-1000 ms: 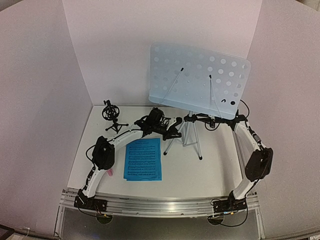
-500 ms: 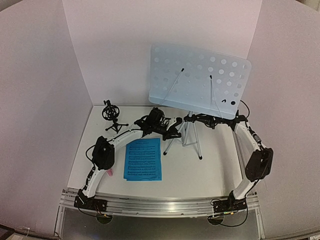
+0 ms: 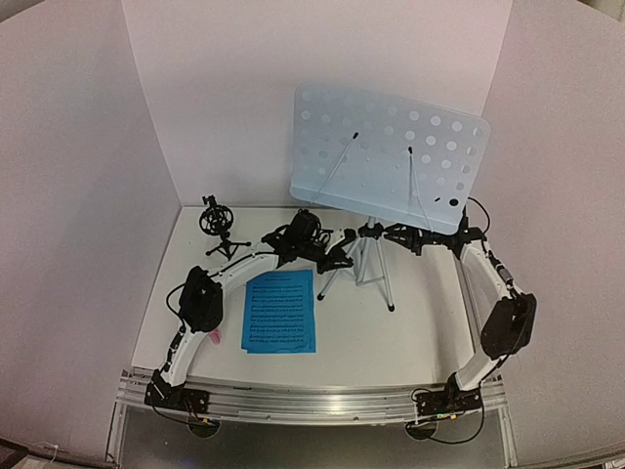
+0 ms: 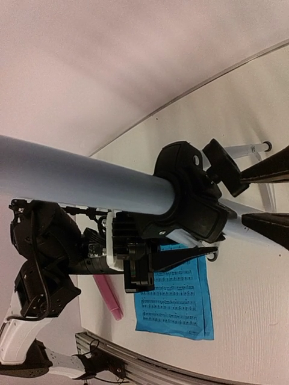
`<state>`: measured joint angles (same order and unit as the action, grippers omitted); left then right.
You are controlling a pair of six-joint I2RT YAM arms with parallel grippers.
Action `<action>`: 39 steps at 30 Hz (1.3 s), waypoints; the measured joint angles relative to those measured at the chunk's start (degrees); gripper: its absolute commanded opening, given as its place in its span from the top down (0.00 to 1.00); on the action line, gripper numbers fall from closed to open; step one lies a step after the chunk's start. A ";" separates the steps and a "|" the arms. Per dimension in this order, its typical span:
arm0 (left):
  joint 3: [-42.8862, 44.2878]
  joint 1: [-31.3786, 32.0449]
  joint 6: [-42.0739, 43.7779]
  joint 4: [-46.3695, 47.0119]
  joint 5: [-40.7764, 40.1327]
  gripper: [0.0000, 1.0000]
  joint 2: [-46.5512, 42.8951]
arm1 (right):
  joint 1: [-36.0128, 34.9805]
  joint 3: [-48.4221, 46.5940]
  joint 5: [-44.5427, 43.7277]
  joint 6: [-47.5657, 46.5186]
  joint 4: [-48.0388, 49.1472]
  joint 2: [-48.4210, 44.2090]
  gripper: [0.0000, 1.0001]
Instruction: Set up the instrument practice props
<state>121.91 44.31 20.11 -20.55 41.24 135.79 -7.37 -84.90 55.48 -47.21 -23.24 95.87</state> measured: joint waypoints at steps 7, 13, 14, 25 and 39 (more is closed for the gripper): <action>-0.01 0.43 -1.39 2.19 -2.56 1.00 0.18 | -0.31 4.10 -3.13 1.44 -0.42 -3.62 0.72; -0.85 0.75 -3.36 5.37 -4.44 1.00 0.42 | -0.29 7.75 -5.83 2.91 -0.51 -5.95 0.61; -1.23 0.76 -3.69 6.24 -4.51 1.00 0.42 | -0.29 8.20 -6.18 3.21 -0.58 -6.25 0.60; -9.22 1.10 -6.55 16.62 -6.48 1.00 -2.27 | -2.47 12.70 -12.24 8.18 0.64 -9.65 0.27; -12.66 1.33 -6.66 19.71 -6.89 1.00 -3.87 | -7.46 24.83 -27.24 26.46 15.26 -12.14 0.44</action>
<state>109.25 45.65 13.46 -0.84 34.34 131.92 -14.83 -60.07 28.24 -20.75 -7.98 83.74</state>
